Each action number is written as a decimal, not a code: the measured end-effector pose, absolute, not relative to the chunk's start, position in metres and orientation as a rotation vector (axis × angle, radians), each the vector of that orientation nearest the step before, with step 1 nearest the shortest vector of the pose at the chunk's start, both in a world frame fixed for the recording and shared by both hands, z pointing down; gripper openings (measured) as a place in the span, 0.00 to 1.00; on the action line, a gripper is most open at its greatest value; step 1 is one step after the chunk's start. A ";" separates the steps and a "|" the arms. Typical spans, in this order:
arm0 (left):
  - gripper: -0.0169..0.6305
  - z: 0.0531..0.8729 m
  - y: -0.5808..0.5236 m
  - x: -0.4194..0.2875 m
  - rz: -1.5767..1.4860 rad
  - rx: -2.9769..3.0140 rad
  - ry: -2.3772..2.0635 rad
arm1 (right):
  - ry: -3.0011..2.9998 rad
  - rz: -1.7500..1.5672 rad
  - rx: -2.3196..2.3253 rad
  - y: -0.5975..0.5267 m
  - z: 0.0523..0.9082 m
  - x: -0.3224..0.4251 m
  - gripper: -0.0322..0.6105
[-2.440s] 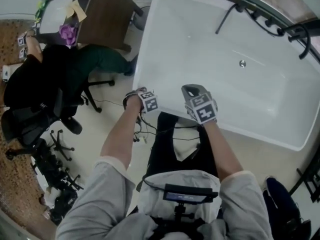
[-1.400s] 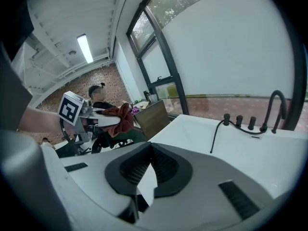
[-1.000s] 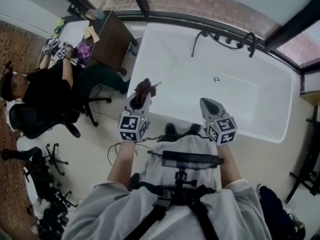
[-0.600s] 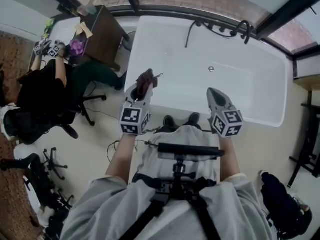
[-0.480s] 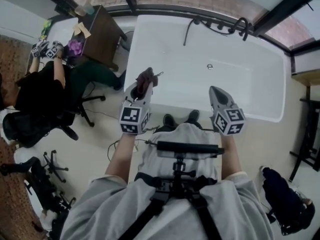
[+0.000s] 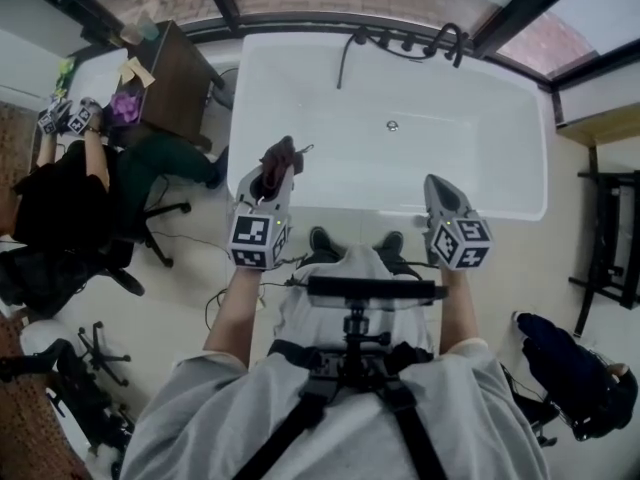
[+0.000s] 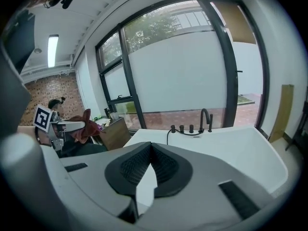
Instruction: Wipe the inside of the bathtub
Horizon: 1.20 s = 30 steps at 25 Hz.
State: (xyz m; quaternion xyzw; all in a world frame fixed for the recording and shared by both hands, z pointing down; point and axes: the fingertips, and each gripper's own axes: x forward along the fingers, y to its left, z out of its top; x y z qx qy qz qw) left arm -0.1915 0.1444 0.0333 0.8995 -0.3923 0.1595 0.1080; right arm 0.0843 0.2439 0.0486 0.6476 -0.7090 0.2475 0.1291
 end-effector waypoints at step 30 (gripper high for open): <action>0.15 0.024 0.227 -0.065 0.587 2.551 -1.304 | -2.166 0.712 1.773 0.299 0.062 0.222 0.06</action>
